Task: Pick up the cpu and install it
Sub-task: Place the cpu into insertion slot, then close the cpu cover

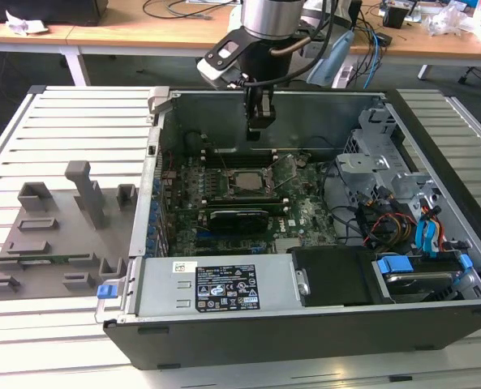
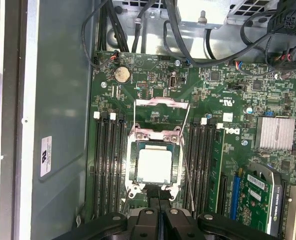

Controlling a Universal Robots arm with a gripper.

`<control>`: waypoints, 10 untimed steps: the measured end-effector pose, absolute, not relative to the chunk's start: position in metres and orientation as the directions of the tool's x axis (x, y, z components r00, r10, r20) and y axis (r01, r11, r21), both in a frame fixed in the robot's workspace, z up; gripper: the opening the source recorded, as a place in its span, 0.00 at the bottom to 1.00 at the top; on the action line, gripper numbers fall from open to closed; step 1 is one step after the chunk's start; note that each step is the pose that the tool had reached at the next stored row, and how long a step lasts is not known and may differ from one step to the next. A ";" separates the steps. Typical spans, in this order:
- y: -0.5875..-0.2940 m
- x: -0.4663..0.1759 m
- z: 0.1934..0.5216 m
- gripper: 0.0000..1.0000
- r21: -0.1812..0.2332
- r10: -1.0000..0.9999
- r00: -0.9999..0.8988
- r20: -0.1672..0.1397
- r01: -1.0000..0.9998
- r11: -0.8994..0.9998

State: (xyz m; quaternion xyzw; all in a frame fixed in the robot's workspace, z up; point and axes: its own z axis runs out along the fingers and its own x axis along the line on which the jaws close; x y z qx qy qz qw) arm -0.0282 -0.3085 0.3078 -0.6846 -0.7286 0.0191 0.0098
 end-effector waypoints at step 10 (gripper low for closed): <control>-0.309 -0.014 0.308 0.11 -0.041 0.998 -0.062 -0.012 0.997 0.062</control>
